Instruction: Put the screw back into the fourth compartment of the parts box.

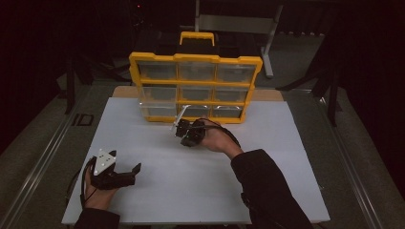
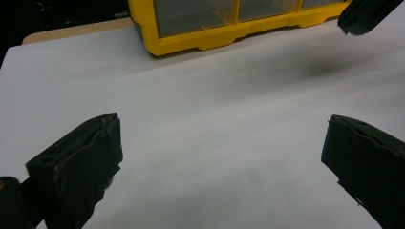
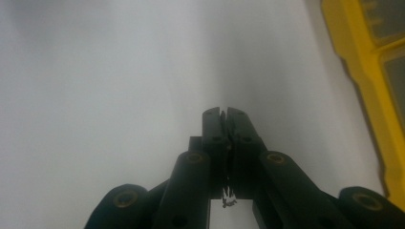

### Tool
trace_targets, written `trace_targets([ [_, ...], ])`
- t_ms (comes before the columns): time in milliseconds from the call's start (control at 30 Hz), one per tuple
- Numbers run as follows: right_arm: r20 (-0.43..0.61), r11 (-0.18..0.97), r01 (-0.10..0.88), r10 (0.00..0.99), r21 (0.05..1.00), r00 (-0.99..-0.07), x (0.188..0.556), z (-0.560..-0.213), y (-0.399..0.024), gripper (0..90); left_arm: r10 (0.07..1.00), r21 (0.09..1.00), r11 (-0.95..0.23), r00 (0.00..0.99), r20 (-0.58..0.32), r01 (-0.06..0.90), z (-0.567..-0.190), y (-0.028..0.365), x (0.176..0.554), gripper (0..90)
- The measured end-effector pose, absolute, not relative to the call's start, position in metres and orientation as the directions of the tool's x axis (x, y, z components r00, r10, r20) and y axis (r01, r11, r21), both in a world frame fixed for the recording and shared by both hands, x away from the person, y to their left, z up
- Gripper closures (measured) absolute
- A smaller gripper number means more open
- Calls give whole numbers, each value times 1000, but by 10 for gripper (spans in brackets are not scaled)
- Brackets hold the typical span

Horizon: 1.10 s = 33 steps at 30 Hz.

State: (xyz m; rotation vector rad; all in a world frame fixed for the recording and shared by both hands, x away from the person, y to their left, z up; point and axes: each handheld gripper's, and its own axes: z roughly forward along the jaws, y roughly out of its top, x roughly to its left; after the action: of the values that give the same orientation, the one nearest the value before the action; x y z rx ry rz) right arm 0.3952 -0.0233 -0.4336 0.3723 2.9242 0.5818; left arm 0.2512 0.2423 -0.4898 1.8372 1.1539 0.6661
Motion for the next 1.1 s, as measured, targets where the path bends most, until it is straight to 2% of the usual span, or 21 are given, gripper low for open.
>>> trace_targets([
  [1100,-106,880,180,249,439,-963,396,-378,-23,870,900,864,-219,435,1,453,-490,242,251,8],
])
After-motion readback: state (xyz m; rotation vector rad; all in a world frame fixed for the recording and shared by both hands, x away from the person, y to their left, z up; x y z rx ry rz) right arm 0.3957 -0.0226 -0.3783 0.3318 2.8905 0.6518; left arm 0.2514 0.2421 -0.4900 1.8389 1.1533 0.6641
